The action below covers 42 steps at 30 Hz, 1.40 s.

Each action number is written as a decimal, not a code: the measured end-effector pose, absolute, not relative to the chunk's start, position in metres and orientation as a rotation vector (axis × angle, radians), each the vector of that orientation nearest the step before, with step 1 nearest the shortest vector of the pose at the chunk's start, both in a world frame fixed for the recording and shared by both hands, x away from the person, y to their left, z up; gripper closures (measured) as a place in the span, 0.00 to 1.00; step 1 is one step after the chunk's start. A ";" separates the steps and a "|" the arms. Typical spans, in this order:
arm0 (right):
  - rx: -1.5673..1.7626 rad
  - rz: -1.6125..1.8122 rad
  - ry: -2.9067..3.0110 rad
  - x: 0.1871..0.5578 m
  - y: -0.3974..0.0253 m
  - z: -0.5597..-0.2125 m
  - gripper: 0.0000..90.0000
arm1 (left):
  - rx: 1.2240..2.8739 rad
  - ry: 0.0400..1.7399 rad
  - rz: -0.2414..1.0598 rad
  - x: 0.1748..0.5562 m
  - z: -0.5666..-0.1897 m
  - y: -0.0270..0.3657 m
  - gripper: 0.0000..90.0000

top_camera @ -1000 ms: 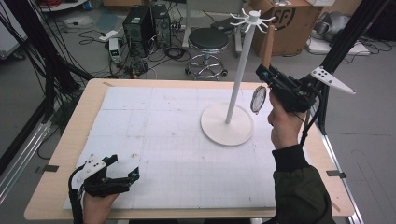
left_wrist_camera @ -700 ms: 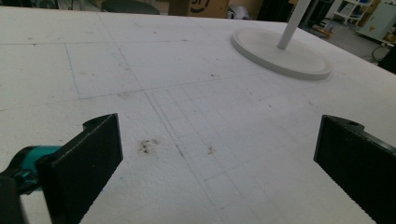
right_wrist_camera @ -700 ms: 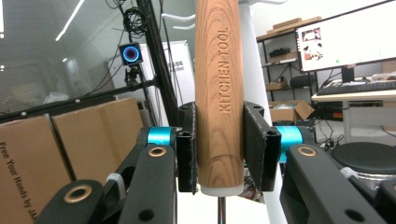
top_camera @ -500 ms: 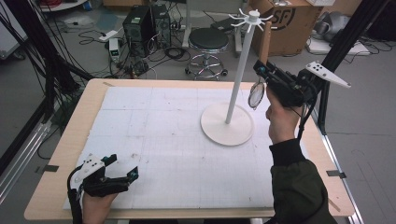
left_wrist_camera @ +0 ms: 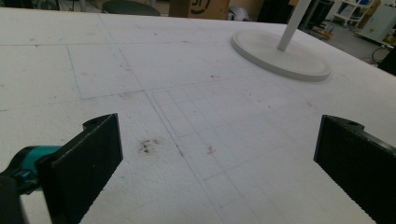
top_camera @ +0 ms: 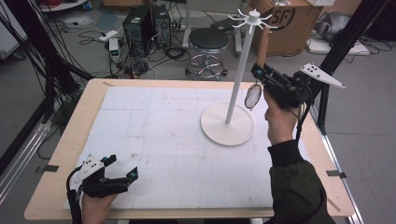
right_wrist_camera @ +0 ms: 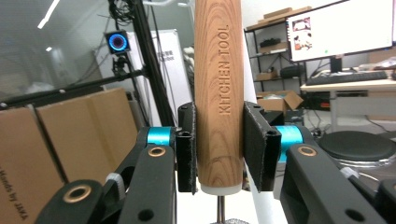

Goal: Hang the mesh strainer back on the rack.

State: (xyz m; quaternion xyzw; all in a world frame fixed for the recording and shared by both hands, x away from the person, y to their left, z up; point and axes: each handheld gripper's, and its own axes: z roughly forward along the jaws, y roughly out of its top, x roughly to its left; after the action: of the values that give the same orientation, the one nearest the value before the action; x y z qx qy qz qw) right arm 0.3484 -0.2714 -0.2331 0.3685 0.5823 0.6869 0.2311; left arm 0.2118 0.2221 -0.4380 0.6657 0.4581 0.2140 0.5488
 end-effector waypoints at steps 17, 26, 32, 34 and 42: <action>1.111 1.869 1.586 0.351 -0.270 -0.236 0.34 | 1.572 1.084 0.511 0.210 -0.437 0.223 0.02; 1.035 1.895 1.622 0.335 -0.275 -0.247 0.18 | 1.580 1.068 0.505 0.209 -0.437 0.221 0.02; 1.057 1.904 1.616 0.322 -0.284 -0.267 0.18 | 1.583 1.056 0.507 0.208 -0.436 0.220 0.02; 1.053 1.904 1.626 0.319 -0.285 -0.273 0.18 | 1.588 1.054 0.508 0.207 -0.436 0.220 0.02; 1.037 1.915 1.670 0.309 -0.277 -0.291 0.17 | 1.574 1.046 0.513 0.203 -0.433 0.220 0.02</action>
State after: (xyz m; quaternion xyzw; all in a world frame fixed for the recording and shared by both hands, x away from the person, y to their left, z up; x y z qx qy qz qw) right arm 0.3092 -0.2772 -0.2913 0.3705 0.5965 0.6841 0.1974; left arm 0.2028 0.2203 -0.4334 0.6672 0.4432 0.2173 0.5578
